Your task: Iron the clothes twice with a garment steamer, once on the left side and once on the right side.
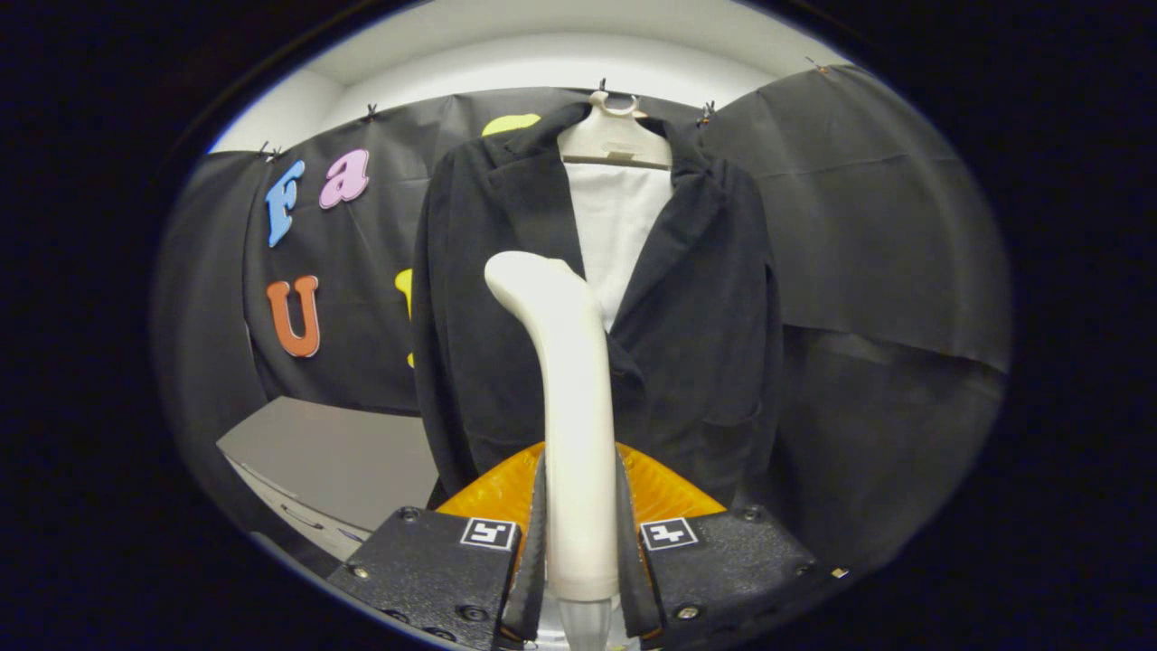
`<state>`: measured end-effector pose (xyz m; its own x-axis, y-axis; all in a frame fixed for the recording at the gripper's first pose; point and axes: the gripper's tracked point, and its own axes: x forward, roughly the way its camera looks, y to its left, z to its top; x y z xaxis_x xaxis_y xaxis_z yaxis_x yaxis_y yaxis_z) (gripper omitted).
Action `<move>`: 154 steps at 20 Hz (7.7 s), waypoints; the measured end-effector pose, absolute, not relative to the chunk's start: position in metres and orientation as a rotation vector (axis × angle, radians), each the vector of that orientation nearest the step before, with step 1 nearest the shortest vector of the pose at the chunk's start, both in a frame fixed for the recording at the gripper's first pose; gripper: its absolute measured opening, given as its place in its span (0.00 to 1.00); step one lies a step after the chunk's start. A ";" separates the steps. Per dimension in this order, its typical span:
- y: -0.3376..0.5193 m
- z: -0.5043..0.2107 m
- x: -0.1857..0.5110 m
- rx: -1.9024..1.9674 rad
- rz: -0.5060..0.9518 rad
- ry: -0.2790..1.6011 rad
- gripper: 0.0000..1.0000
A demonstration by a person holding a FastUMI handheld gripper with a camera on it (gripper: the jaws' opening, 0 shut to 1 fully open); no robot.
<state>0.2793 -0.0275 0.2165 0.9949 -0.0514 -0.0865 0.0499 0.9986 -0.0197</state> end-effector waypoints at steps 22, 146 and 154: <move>-0.037 0.092 0.279 -0.038 -0.075 0.324 0.37; -0.172 -0.002 0.303 -0.052 -0.179 0.453 0.37; -0.172 -0.008 0.303 -0.007 -0.155 0.460 0.37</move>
